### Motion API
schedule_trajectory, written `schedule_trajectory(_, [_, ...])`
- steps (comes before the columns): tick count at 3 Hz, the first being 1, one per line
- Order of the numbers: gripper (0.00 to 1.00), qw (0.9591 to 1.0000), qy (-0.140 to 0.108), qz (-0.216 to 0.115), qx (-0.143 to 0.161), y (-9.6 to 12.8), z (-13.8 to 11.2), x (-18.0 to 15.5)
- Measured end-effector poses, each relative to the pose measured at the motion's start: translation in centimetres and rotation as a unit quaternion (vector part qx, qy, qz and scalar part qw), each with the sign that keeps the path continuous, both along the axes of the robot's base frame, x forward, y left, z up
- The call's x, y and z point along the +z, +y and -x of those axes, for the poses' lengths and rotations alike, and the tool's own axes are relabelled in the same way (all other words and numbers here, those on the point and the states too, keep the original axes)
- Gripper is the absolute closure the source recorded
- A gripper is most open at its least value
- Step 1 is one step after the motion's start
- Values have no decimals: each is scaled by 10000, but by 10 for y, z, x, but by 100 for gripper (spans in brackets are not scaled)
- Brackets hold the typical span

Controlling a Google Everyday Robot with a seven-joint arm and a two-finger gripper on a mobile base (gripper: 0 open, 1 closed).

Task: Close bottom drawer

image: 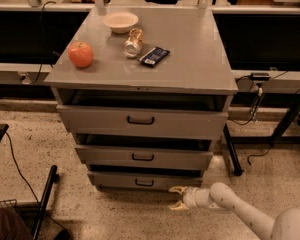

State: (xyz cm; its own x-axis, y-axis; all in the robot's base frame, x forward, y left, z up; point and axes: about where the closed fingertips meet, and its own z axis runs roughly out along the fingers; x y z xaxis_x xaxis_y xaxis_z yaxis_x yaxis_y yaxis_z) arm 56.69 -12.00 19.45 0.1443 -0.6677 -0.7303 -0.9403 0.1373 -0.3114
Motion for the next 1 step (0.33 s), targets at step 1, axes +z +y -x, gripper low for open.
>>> schedule_trajectory(1, [0,9990,85,-345,266,-15,35,39])
